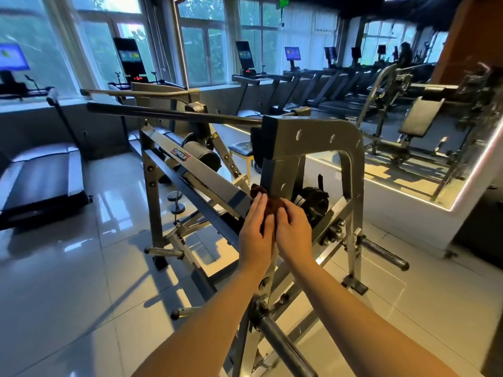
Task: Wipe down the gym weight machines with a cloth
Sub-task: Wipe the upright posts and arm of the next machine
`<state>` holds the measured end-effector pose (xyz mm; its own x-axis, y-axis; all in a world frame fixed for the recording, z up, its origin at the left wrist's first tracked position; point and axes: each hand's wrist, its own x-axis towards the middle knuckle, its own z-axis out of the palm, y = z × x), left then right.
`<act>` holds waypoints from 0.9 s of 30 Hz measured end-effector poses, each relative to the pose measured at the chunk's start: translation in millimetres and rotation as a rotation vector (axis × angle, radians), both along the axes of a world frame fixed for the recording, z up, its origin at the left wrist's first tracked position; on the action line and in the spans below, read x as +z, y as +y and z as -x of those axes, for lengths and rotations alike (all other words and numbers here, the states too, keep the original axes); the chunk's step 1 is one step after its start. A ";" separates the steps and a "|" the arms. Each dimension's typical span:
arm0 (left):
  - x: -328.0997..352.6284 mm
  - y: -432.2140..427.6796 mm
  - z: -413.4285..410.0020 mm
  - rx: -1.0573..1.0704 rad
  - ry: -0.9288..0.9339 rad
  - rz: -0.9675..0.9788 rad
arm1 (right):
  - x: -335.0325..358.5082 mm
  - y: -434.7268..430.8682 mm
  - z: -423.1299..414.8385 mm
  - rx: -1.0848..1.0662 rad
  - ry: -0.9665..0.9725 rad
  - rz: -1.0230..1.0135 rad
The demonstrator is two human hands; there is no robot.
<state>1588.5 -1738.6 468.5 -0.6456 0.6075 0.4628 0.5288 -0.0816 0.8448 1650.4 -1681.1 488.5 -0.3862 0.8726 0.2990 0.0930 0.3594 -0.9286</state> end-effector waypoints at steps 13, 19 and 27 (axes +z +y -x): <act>12.8 -5.8 12.3 -0.035 0.030 -0.009 | 2.6 -7.9 3.6 0.006 -0.012 0.034; -33.9 -21.4 11.0 -0.069 -0.137 0.074 | -3.8 -16.3 -0.5 0.008 -0.077 0.051; -21.3 -29.4 16.9 0.000 -0.035 0.117 | -3.9 -12.6 -9.9 0.066 -0.110 0.072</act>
<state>1571.7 -1768.0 447.2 -0.6601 0.6559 0.3662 0.4992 0.0188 0.8663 1660.3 -1693.7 484.6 -0.4701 0.8622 0.1889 0.1742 0.3004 -0.9378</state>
